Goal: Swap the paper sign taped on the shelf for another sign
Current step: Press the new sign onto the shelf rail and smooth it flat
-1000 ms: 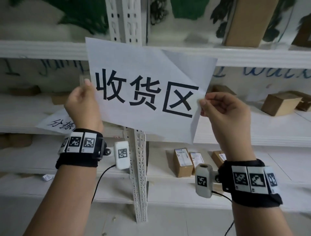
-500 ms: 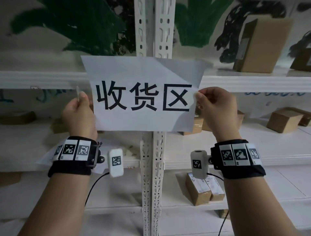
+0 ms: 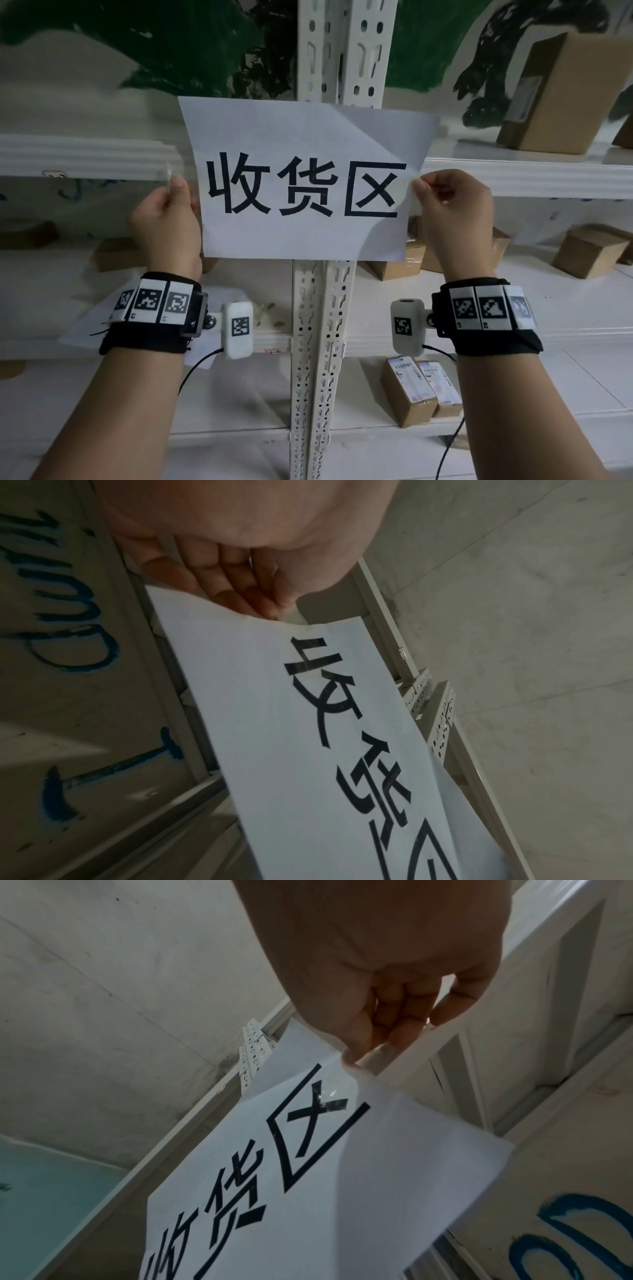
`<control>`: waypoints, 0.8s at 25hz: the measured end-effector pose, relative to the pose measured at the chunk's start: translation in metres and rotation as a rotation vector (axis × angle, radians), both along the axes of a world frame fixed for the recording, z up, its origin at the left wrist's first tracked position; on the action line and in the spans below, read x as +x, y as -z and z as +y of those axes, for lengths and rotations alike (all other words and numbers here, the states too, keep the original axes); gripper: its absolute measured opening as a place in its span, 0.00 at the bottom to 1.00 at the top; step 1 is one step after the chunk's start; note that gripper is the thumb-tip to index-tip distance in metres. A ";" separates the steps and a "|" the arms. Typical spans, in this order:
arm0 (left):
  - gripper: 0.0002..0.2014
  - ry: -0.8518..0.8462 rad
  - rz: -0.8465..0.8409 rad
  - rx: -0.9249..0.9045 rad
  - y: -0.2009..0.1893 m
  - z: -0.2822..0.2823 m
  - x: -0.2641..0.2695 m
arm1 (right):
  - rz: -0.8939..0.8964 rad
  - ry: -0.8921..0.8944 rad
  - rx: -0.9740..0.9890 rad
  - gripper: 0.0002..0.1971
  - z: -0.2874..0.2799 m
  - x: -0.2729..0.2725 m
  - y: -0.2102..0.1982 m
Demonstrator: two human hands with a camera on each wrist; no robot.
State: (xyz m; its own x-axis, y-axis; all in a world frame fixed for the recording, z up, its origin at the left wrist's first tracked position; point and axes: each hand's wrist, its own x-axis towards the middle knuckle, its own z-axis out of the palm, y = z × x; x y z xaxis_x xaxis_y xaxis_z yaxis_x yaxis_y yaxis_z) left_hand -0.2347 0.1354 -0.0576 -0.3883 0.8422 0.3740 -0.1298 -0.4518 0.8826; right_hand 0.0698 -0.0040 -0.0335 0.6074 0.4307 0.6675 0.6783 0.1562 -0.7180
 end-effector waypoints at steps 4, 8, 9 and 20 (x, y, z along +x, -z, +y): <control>0.19 -0.025 0.011 0.013 -0.001 0.009 0.005 | -0.003 0.010 0.018 0.05 0.002 0.002 0.001; 0.18 -0.024 0.006 0.033 -0.003 0.011 0.010 | 0.001 0.017 0.028 0.05 0.005 0.001 -0.002; 0.18 -0.029 0.009 0.035 -0.003 0.012 0.010 | 0.013 0.013 0.034 0.05 0.005 0.000 -0.002; 0.22 -0.206 0.267 0.086 0.002 0.019 0.013 | 0.072 0.018 0.182 0.15 0.007 0.008 0.001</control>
